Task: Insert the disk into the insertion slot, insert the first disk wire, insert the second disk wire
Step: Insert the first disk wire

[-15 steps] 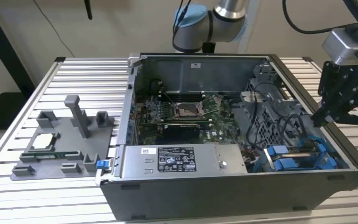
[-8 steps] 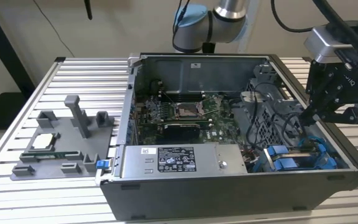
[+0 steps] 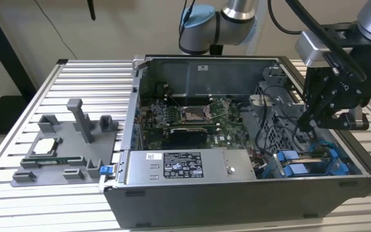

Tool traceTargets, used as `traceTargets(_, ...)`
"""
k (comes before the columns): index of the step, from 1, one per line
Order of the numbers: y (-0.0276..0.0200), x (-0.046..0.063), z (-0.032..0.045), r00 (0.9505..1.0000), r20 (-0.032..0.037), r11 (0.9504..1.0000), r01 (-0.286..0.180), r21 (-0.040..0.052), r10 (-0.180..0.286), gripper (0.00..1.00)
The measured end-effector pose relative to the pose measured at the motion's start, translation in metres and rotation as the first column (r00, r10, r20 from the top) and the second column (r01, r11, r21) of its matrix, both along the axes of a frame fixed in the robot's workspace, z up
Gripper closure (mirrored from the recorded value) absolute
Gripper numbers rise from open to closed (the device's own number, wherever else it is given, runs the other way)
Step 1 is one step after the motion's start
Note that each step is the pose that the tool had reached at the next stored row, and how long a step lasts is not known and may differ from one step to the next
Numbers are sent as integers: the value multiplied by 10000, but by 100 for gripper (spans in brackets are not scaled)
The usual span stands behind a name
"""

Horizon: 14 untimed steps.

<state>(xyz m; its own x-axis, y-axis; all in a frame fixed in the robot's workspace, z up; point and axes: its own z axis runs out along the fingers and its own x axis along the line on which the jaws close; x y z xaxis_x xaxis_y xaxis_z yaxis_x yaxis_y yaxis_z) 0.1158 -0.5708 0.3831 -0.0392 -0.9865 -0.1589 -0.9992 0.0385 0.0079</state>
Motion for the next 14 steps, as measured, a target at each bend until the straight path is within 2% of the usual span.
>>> traceTargets(6, -1, 0, -15, 10000, 0, 10000, 0, 1, 0, 100)
traceTargets(14, -29, 7, -126, 10000, 1, 10000, 0, -1, 0, 100)
